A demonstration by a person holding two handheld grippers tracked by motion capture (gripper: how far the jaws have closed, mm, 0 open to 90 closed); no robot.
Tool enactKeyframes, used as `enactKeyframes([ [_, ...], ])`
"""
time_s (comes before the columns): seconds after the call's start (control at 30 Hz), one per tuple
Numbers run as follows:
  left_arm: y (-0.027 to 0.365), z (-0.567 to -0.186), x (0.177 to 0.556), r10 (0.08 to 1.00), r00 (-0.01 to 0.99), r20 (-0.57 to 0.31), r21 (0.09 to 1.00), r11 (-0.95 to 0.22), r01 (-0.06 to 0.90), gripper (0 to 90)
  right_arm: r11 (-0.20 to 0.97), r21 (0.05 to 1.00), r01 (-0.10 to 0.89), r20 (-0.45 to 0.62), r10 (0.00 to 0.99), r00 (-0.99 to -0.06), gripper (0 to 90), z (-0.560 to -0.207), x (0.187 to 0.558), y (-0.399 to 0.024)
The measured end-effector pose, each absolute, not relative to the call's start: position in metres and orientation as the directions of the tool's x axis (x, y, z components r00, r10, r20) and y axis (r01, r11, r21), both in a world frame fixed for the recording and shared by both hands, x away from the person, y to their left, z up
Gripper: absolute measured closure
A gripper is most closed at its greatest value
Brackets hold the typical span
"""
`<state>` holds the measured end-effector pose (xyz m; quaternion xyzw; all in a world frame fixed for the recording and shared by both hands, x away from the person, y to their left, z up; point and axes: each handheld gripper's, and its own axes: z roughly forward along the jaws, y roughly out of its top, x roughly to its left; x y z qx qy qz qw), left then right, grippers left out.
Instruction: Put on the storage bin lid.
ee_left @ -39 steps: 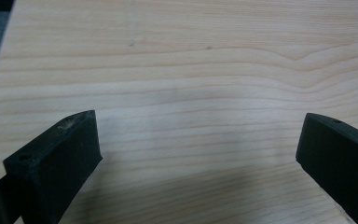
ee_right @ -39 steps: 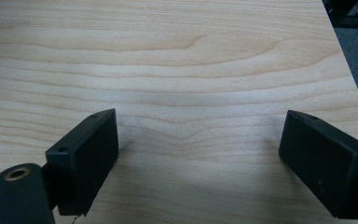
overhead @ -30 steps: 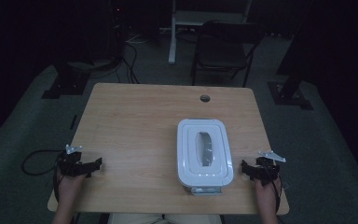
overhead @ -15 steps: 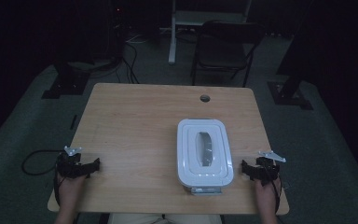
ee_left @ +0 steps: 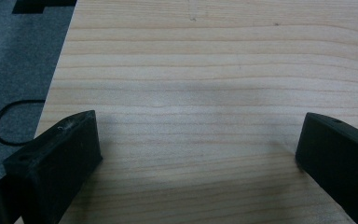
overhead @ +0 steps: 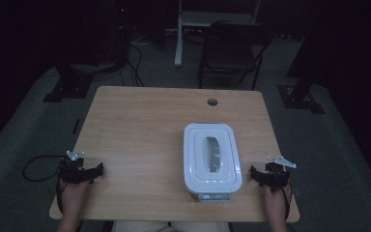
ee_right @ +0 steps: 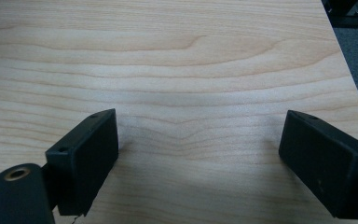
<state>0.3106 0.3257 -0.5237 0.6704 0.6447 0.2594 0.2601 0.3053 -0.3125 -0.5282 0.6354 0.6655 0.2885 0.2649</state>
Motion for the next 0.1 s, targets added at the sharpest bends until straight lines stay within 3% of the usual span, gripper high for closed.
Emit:
enactKeyframes([
  [0.1,0.3257,-0.5238,0.3106,0.999,0.034,0.012,0.683,-0.033,0.729,0.5,0.026,0.721,0.692,0.014,0.999,-0.052,11.6,-0.5282,0.3053,-0.3125],
])
